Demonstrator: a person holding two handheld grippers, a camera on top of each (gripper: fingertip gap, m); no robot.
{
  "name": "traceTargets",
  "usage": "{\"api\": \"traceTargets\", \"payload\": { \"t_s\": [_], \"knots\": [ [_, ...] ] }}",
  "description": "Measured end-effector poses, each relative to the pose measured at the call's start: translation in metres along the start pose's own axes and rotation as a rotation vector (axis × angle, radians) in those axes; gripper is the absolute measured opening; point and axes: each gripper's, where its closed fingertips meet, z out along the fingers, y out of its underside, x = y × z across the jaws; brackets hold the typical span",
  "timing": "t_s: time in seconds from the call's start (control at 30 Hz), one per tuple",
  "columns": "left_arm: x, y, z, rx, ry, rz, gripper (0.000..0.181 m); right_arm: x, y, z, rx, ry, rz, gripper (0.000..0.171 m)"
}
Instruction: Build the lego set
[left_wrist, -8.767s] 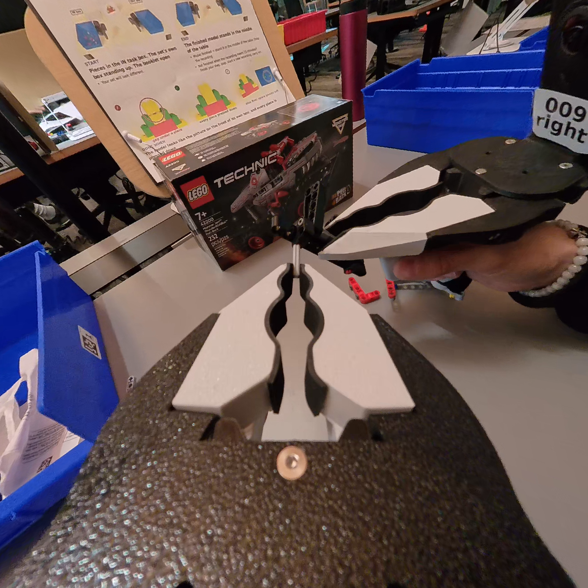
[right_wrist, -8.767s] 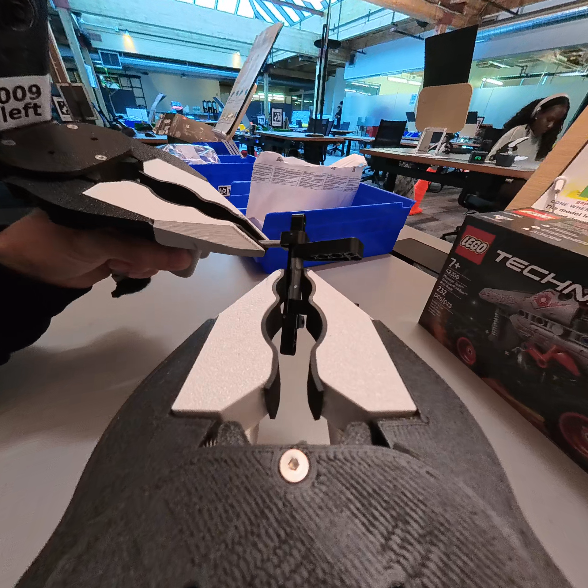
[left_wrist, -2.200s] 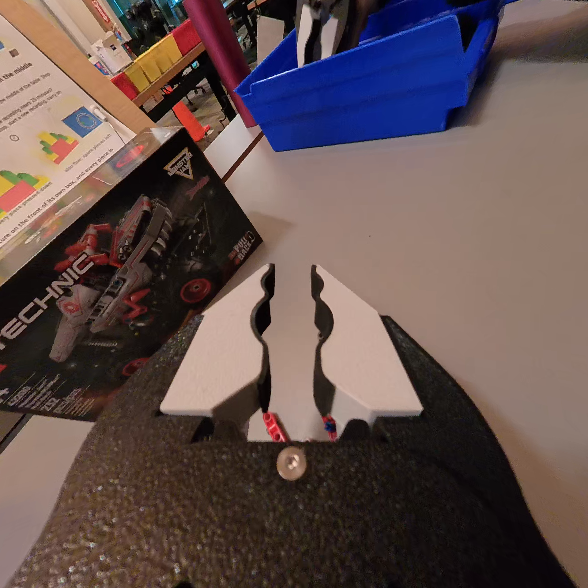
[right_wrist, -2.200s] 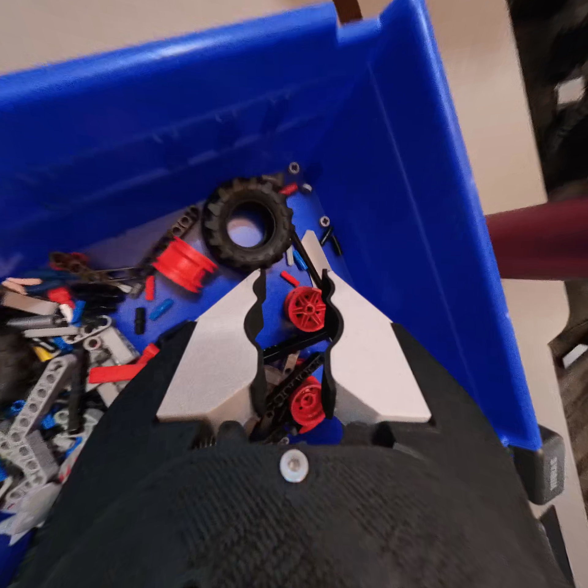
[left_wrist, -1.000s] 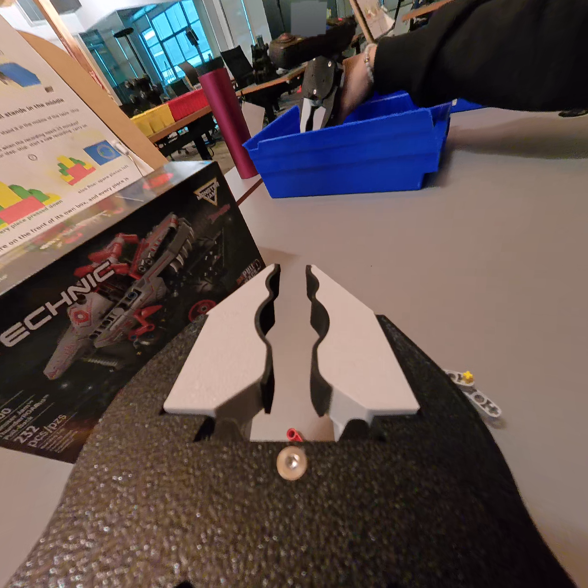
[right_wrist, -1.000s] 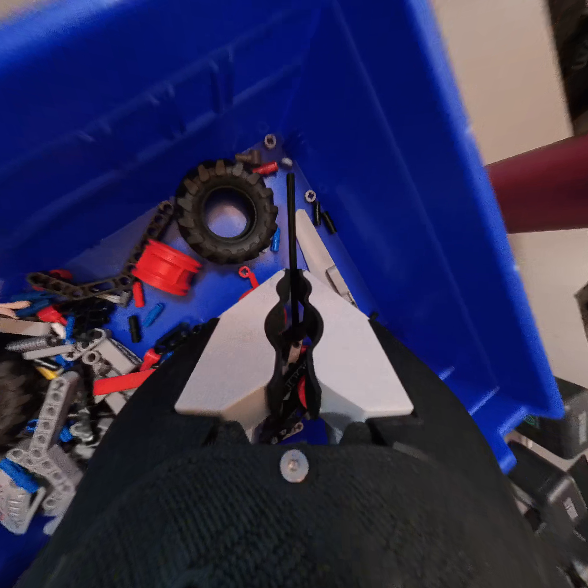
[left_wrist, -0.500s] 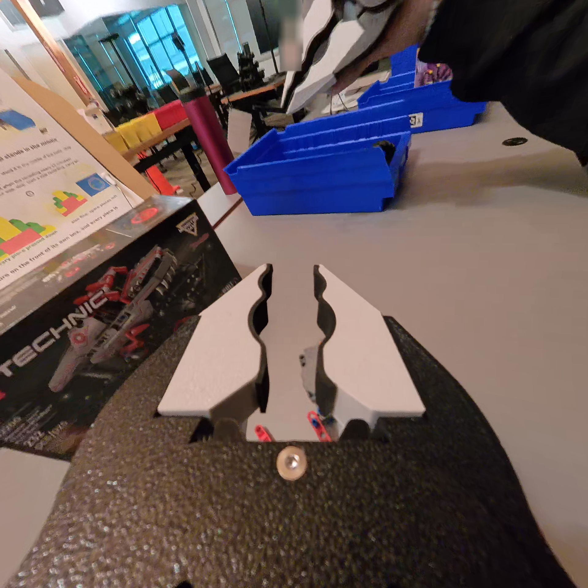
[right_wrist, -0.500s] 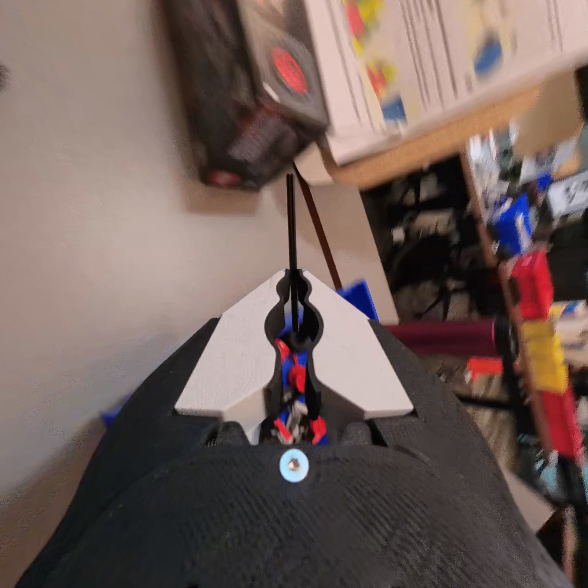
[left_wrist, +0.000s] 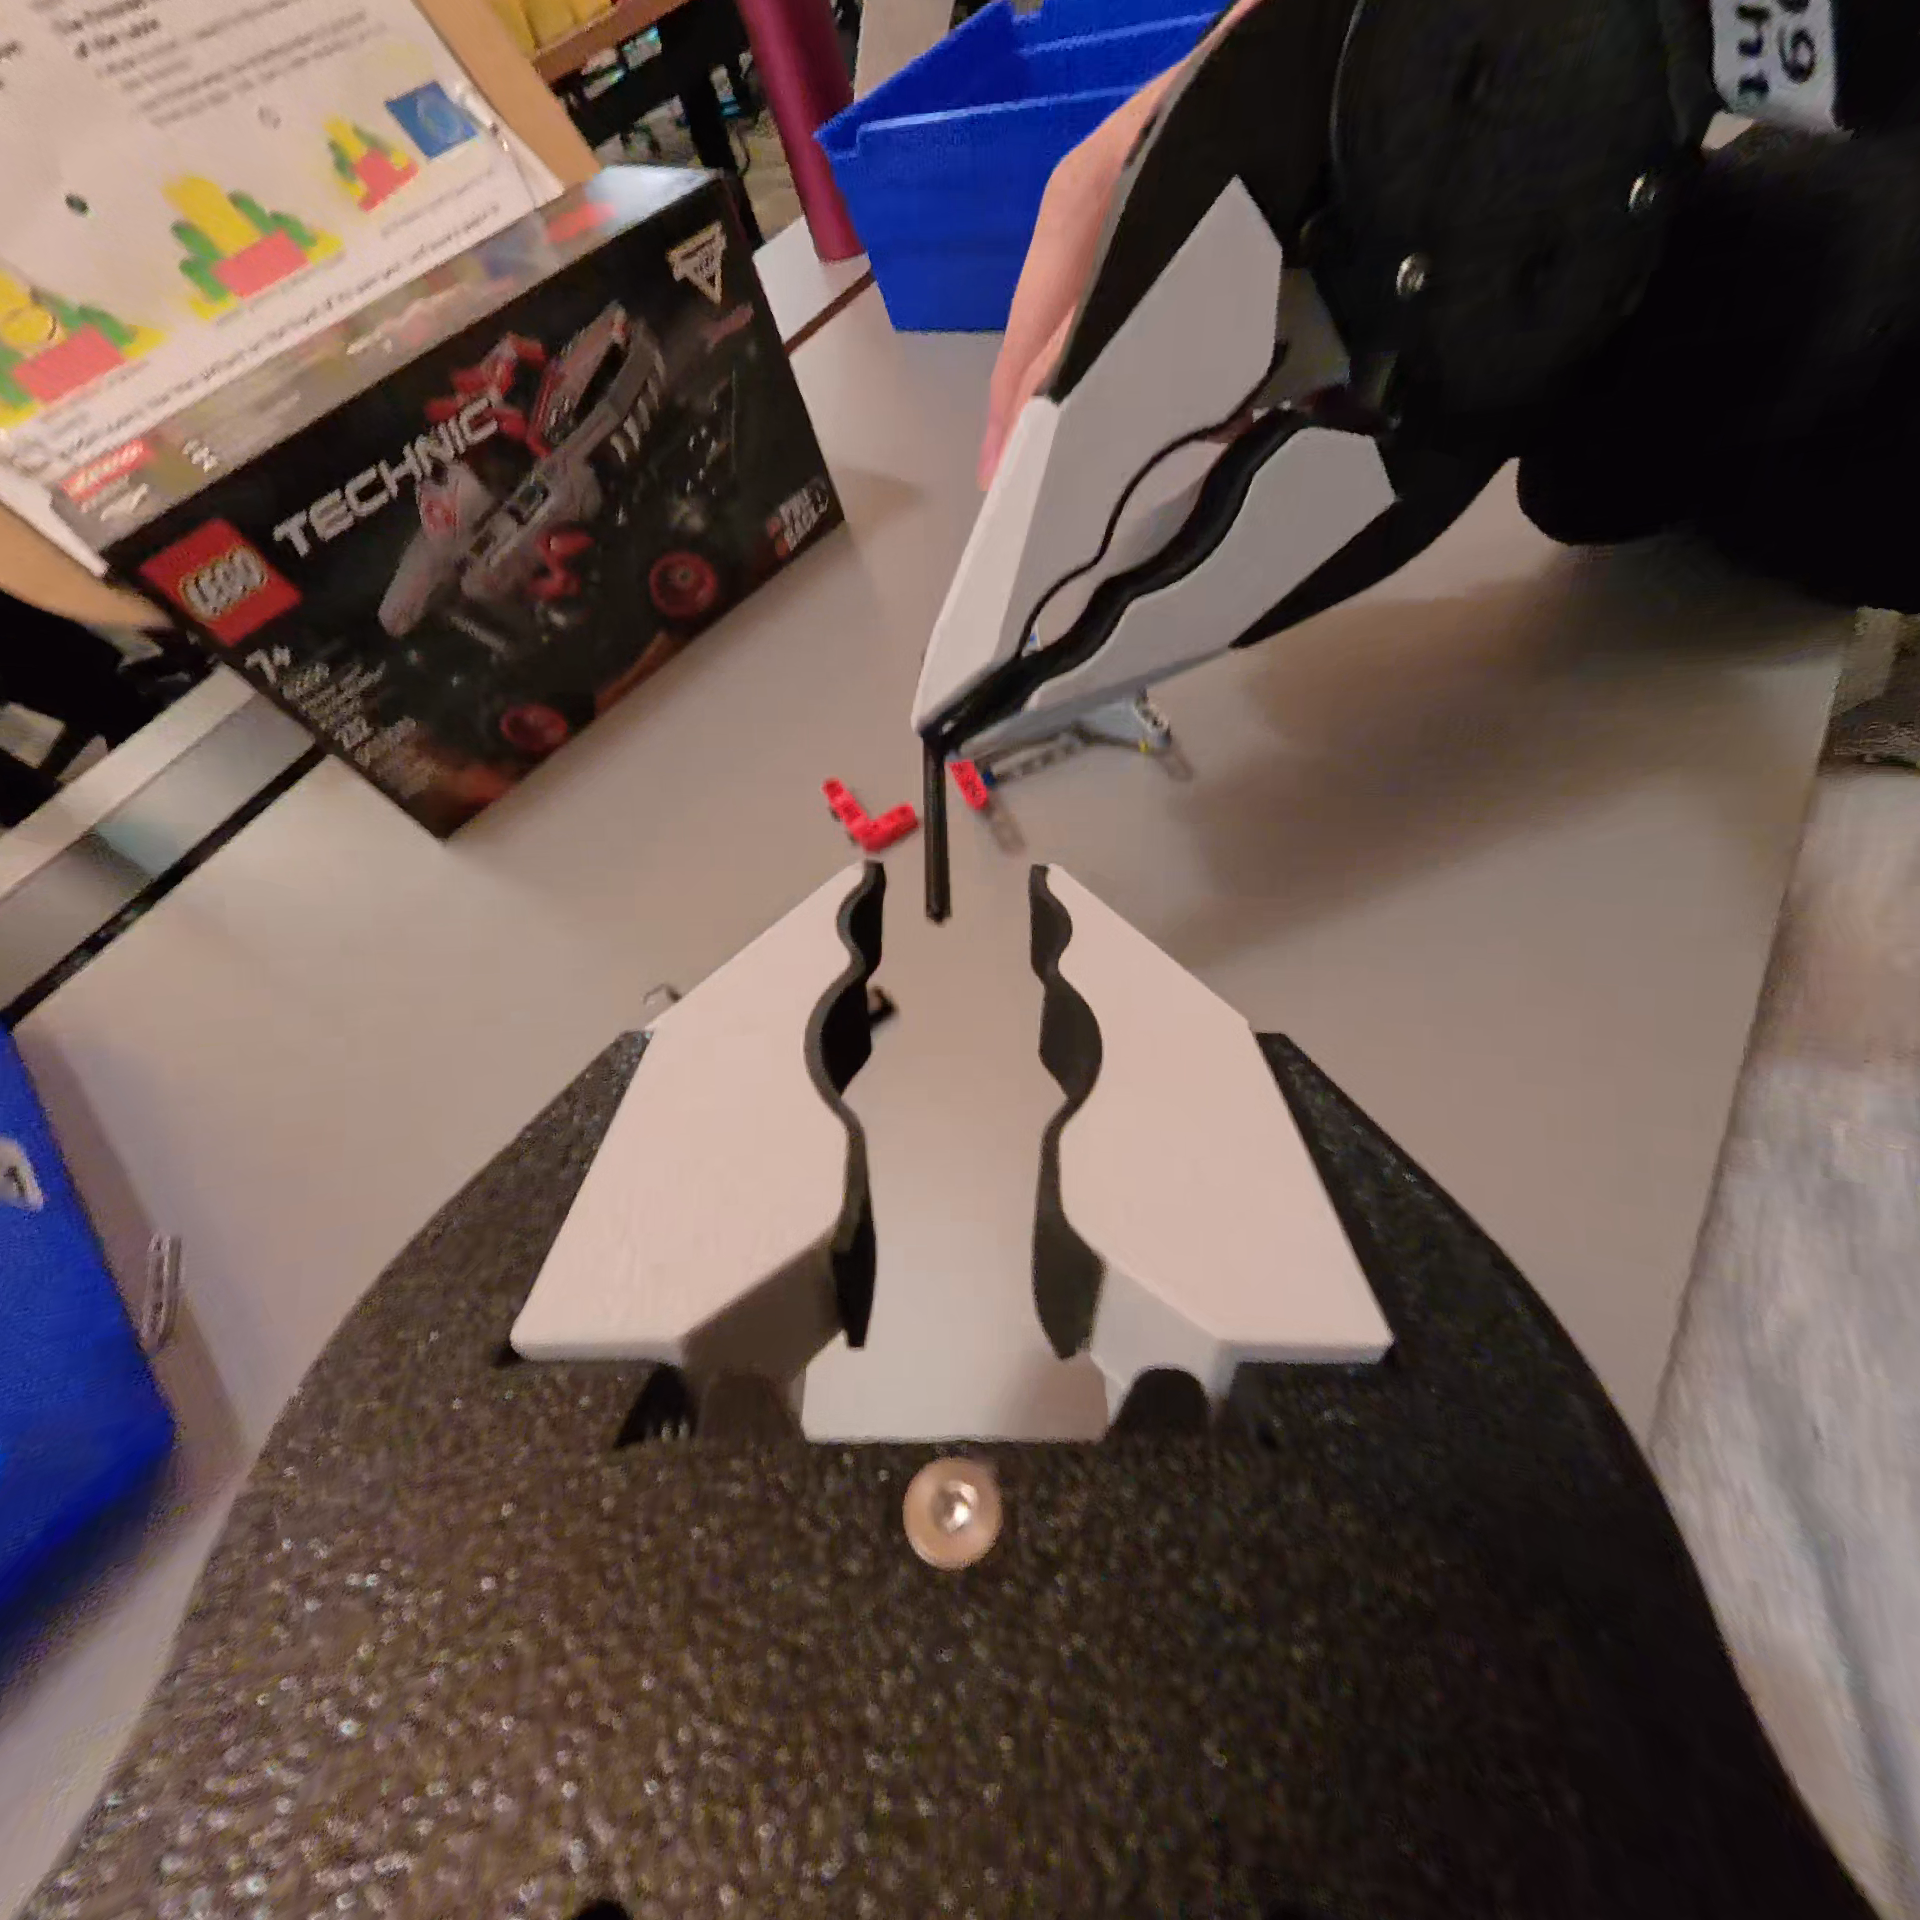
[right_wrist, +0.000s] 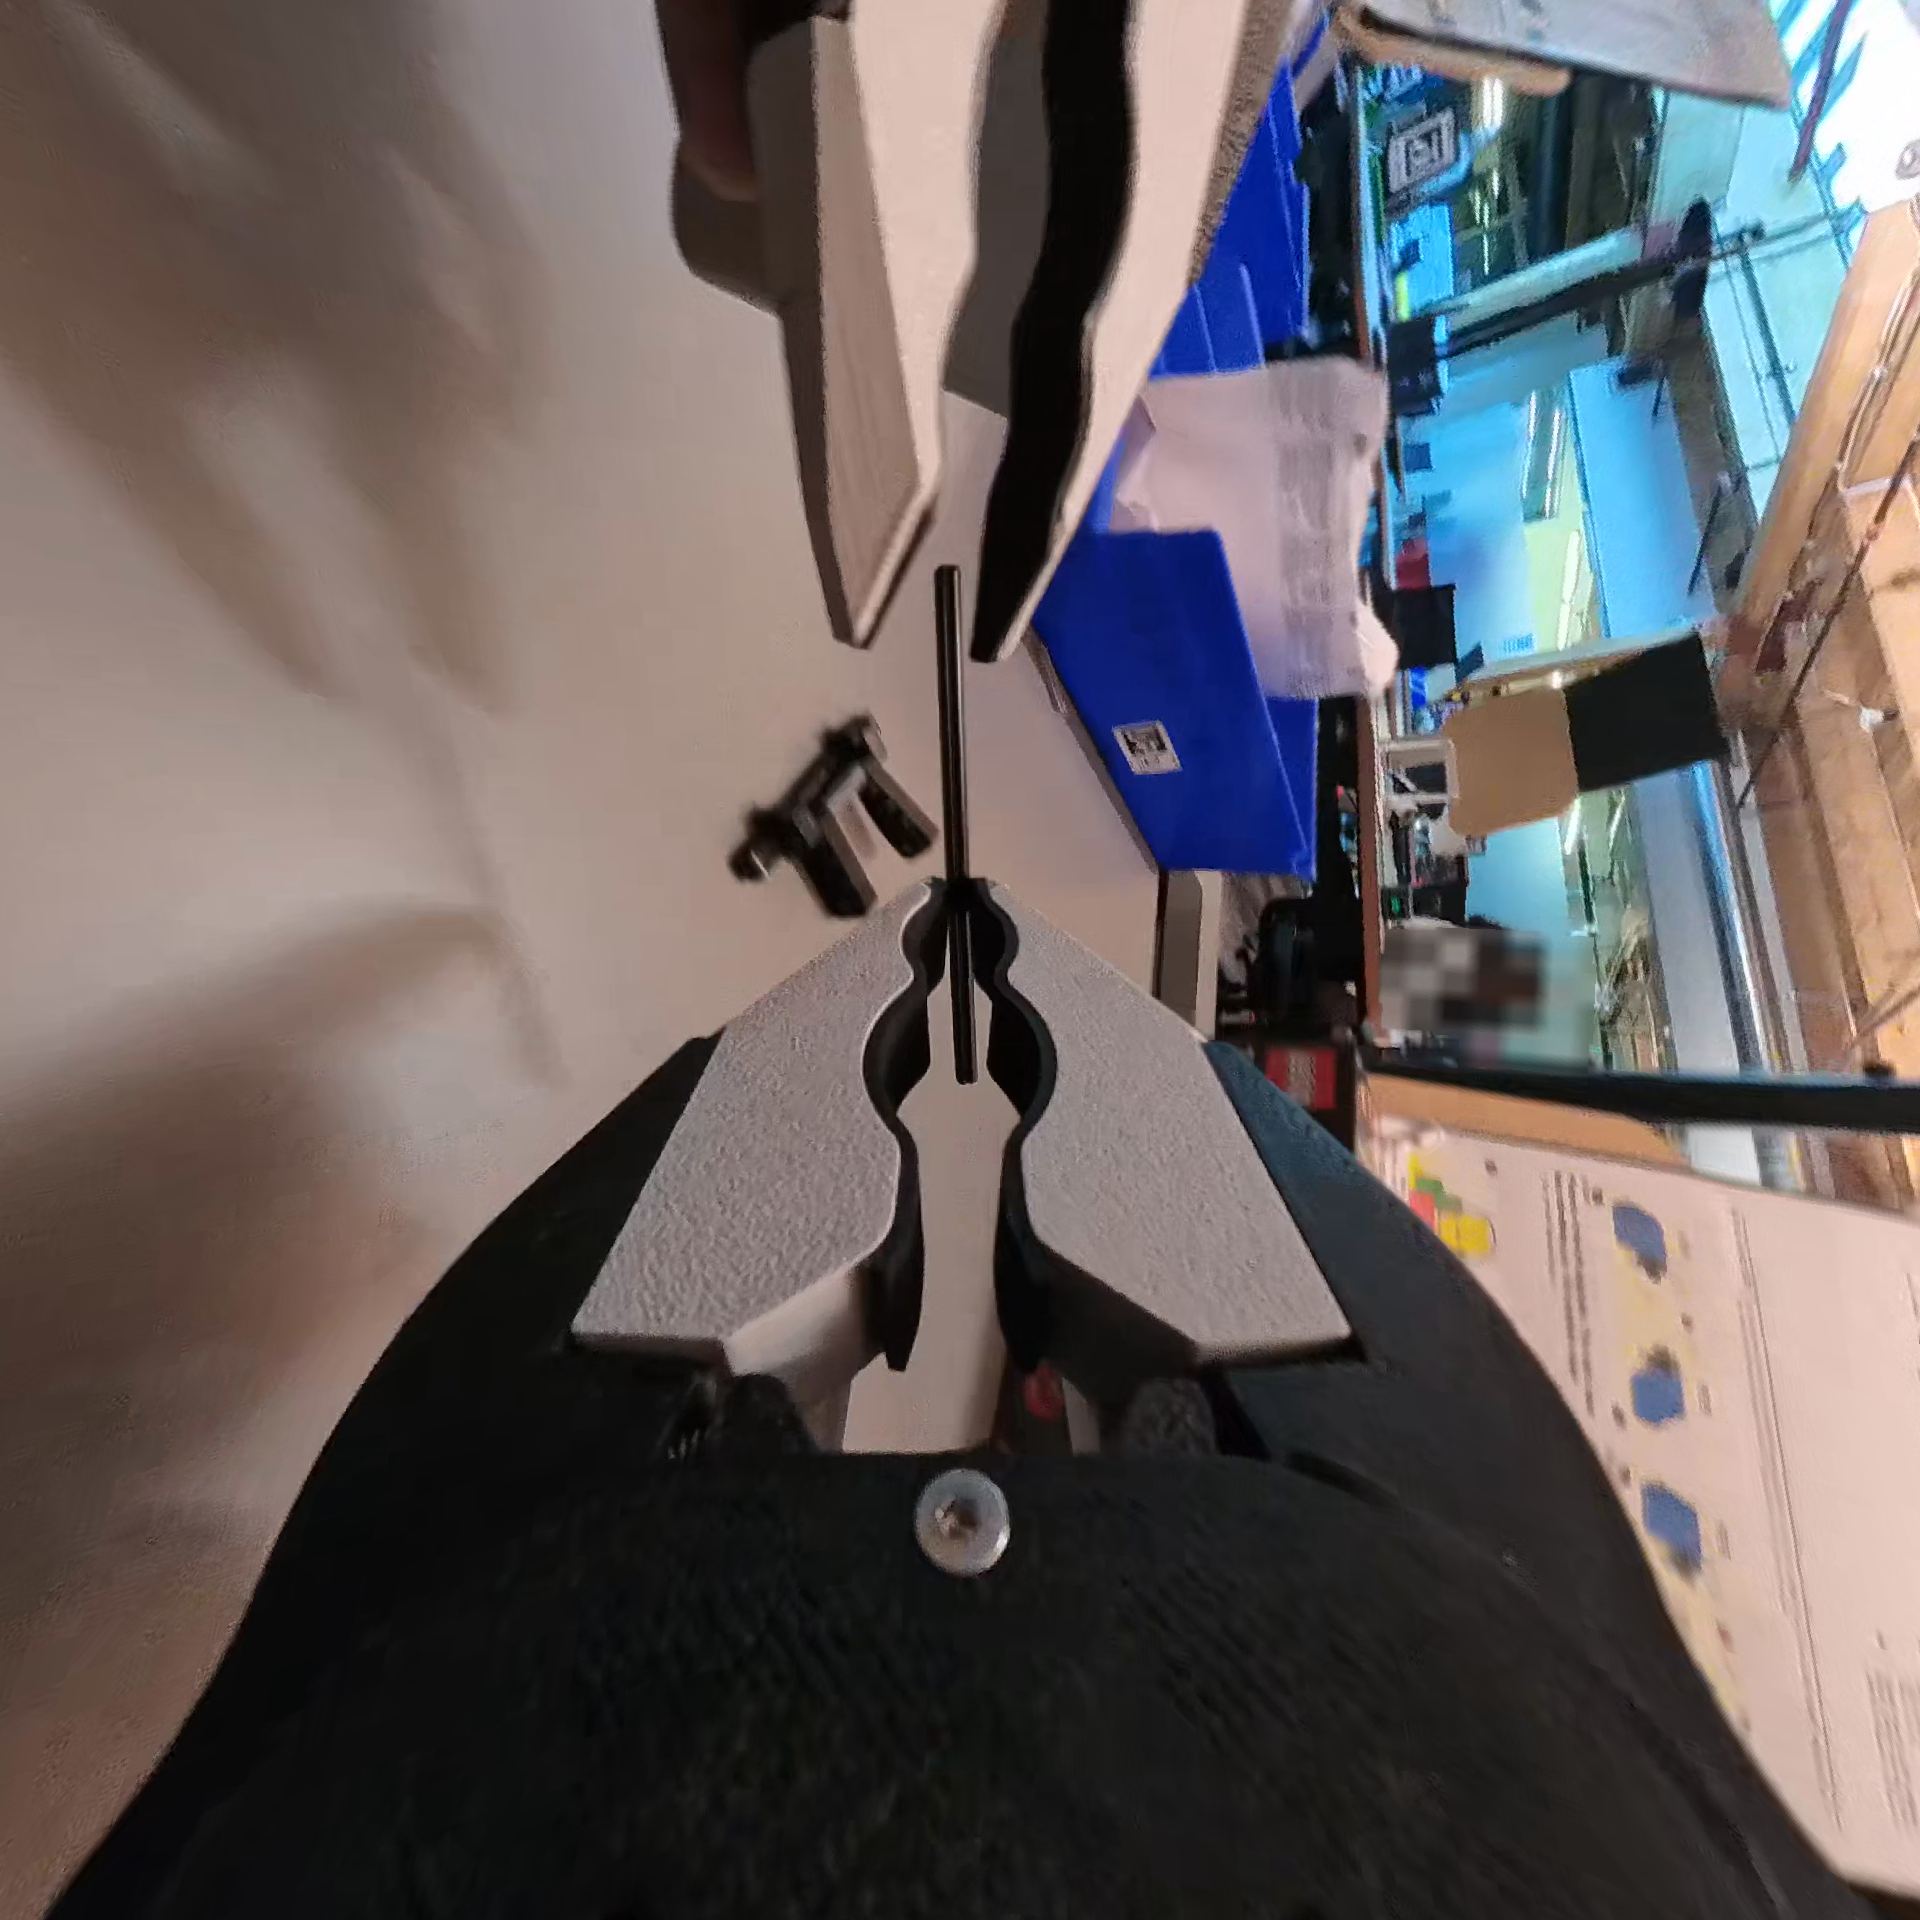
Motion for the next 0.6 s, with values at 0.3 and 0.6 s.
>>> {"api": "traceTargets", "payload": {
  "t_s": [0.3,0.6],
  "knots": [
    [0.004,0.042,-0.012,-0.067,-0.021,-0.032,0.000,-0.039,-0.036,0.035,0.030,-0.081,0.000,0.003],
    [-0.005,0.060,-0.009,-0.104,-0.028,-0.039,0.002,-0.043,-0.032,0.049,0.027,-0.093,0.049,0.002]
  ]
}}
